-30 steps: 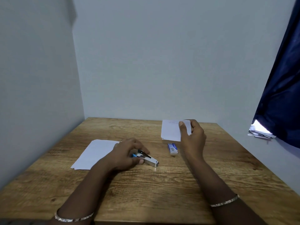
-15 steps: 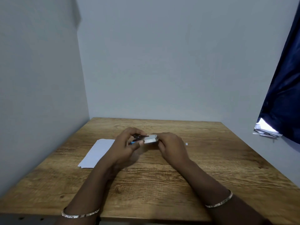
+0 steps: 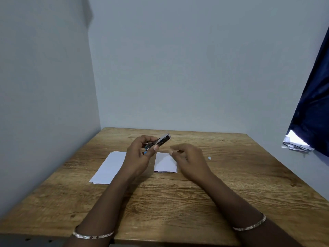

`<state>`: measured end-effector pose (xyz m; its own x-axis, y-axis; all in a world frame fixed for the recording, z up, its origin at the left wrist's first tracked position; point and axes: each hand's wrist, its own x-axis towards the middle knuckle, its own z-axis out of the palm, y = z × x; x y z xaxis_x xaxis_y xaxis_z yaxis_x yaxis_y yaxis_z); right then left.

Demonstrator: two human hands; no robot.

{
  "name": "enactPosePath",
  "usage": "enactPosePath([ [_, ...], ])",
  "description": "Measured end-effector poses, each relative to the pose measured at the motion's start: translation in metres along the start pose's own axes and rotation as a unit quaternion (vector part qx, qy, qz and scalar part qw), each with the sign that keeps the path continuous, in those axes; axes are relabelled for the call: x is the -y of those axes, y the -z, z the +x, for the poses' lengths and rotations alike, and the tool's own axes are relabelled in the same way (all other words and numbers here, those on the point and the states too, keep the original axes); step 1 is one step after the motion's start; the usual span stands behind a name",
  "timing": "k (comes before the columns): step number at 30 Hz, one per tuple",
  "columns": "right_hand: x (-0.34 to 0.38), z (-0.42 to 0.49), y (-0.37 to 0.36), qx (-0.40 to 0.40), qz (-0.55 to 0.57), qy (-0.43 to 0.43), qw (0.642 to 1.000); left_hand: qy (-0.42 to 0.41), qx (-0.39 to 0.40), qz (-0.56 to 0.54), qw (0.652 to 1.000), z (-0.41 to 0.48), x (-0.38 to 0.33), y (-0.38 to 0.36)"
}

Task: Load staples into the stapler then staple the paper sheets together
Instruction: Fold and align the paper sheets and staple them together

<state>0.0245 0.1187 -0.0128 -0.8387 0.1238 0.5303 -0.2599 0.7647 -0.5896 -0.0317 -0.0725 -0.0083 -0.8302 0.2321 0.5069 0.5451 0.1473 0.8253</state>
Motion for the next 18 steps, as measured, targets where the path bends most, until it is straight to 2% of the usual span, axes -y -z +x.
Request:
enactPosePath([
  [2, -0.002, 0.000, 0.010, -0.047, 0.054, -0.009, 0.997, -0.013, 0.004, 0.037, 0.999, -0.002, 0.002, -0.004],
  [6, -0.002, -0.003, 0.018, 0.025, 0.096, 0.032, 0.995, -0.067, 0.055, 0.109, 0.990, -0.003, 0.004, -0.013],
  [9, -0.001, -0.001, 0.019, 0.013, 0.063, 0.041, 0.997, -0.084, 0.088, 0.124, 0.985, -0.004, 0.002, -0.018],
  [12, -0.003, 0.002, 0.027, -0.039, 0.033, 0.020, 0.998, -0.085, 0.085, 0.137, 0.983, -0.006, 0.001, -0.021],
  [14, -0.005, 0.001, 0.033, -0.086, -0.018, -0.003, 0.996, -0.056, 0.100, 0.173, 0.978, -0.007, 0.002, -0.021],
  [18, -0.007, -0.005, 0.038, -0.158, -0.120, -0.008, 0.980, -0.025, 0.189, 0.313, 0.930, -0.007, 0.007, -0.020],
])
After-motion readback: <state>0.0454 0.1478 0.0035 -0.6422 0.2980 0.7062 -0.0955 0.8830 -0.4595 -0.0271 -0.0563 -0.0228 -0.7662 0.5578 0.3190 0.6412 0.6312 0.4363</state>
